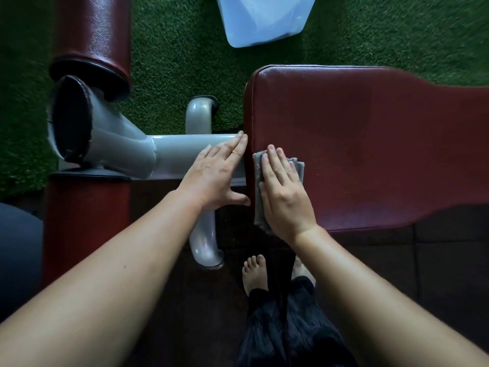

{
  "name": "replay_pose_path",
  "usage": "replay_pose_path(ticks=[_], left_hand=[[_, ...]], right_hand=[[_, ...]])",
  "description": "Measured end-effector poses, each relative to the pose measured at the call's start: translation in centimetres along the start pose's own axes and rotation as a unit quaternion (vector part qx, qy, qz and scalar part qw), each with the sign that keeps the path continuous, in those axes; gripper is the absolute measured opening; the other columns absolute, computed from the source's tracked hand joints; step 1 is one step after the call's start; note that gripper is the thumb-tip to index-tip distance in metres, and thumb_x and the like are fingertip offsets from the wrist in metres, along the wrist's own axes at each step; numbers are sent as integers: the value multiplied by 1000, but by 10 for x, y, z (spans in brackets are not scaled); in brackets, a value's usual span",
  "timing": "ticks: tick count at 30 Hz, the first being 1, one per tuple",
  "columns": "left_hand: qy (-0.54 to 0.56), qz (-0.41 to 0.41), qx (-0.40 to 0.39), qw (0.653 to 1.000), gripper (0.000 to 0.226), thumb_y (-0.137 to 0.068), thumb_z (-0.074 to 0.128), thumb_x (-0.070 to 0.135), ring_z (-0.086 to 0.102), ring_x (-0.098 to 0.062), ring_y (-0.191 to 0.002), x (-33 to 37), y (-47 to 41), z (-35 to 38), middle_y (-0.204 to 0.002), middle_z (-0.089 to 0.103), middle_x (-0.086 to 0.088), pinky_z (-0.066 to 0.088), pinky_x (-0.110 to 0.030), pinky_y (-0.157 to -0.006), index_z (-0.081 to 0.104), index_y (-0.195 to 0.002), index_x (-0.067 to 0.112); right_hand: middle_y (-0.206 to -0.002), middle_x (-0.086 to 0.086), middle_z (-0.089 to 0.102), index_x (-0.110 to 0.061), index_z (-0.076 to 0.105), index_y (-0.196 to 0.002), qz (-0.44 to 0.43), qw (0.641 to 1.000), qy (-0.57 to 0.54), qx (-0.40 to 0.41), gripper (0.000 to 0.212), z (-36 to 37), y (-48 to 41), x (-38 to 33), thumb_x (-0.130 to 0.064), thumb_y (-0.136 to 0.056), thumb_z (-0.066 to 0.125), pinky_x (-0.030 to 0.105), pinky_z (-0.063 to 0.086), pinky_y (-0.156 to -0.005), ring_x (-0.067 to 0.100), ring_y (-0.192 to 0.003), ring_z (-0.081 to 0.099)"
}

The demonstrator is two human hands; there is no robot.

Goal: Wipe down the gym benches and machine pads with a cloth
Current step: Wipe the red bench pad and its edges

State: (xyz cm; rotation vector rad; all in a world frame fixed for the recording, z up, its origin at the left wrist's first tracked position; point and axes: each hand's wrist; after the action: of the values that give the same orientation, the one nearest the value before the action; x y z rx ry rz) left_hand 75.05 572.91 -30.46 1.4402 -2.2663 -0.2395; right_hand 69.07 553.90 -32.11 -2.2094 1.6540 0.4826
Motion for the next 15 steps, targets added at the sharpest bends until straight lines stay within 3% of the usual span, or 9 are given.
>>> replay_pose_path(ticks=[3, 7, 10, 15], left_hand=[[-3, 1, 1, 1000, 143, -64, 81, 73, 19, -23, -156, 0, 0, -1, -174, 2, 2, 15, -43, -129, -4, -166, 20], [-5, 8, 4, 1000, 143, -62, 81, 73, 22, -26, -156, 0, 1, -2, -174, 4, 0, 20, -47, -127, -1, -166, 18], [-6, 5, 2, 1000, 143, -63, 80, 73, 22, -26, -156, 2, 3, -3, -174, 1, 0, 19, -46, -128, -2, -166, 18], [-9, 2, -5, 1000, 143, -63, 77, 76, 17, -24, -157, 3, 4, -5, -174, -2, 2, 16, -45, -129, -5, -166, 19]], right_hand=[[-162, 24, 32, 6, 40, -152, -23, 1000, 3, -21, 53, -6, -21, 13, -20, -106, 40, 48, 23, -126, 38, -153, 27], [-166, 21, 26, 3, 34, -156, 21, 999, 41, -20, 59, -8, -72, 31, -30, -106, 35, 47, 19, -127, 36, -155, 21], [-170, 17, 13, -1, 22, -161, 54, 996, 46, -46, 68, -5, -35, 14, -40, -106, 30, 43, 8, -129, 31, -158, 9], [-173, 7, 4, -10, 14, -164, 18, 992, 63, -107, 72, -15, -6, 23, -49, -105, 25, 38, 2, -129, 21, -159, -1]])
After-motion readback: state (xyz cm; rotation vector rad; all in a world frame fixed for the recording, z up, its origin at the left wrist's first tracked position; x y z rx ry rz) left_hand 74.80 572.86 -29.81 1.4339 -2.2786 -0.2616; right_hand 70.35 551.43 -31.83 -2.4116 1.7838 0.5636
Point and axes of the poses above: each hand's wrist, its own y-axis away from the middle knuckle, its own z-axis out of the palm, x = y × z
